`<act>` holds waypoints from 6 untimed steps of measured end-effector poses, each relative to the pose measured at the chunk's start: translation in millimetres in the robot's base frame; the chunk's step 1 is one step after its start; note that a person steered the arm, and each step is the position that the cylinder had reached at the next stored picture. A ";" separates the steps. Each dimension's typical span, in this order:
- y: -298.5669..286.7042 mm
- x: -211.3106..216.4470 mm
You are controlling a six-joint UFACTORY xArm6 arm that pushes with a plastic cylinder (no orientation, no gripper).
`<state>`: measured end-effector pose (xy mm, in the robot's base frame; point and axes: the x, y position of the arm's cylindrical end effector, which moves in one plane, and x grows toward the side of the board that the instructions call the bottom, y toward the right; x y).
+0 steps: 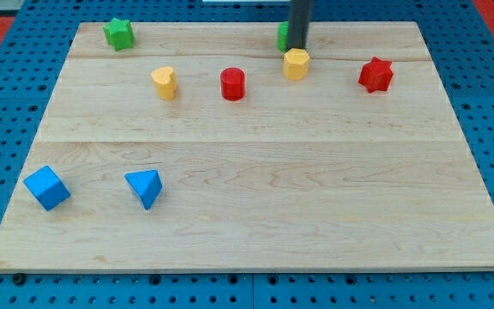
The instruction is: Push the green circle into the red circle
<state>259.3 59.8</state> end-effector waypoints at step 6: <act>-42.6 -33.2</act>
